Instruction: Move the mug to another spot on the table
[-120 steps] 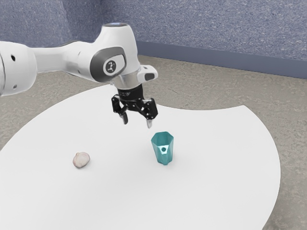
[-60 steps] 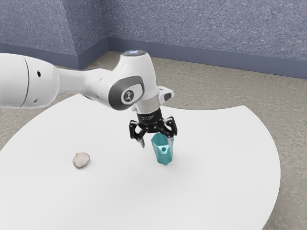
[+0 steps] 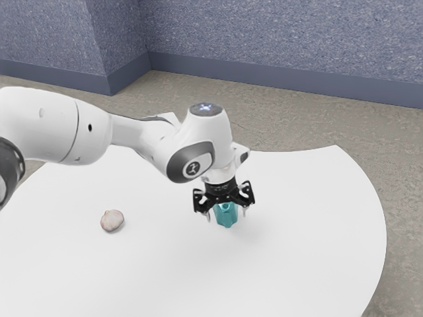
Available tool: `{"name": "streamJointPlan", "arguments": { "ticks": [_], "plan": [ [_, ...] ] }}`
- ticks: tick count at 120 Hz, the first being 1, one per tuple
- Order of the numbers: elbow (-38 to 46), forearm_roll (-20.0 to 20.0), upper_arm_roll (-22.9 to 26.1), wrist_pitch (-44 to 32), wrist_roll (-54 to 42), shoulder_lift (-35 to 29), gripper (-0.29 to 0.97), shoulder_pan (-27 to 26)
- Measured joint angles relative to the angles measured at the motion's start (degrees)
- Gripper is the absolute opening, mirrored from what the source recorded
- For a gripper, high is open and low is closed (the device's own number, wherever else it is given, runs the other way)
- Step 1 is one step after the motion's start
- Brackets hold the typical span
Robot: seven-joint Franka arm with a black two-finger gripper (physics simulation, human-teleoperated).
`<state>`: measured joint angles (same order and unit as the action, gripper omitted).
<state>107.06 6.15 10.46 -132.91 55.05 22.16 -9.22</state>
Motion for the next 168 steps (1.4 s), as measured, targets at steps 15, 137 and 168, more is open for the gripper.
{"name": "streamJointPlan", "arguments": {
  "ticks": [15,137,168],
  "plan": [
    [0.0,1.6,0.0,-3.3,3.0,1.4,0.68,0.1],
    [0.5,12.2,-0.2,-7.1,13.1,3.0,0.12,0.3],
    [0.3,12.9,-0.2,-6.4,13.7,2.4,0.03,0.3]
  ]
}}
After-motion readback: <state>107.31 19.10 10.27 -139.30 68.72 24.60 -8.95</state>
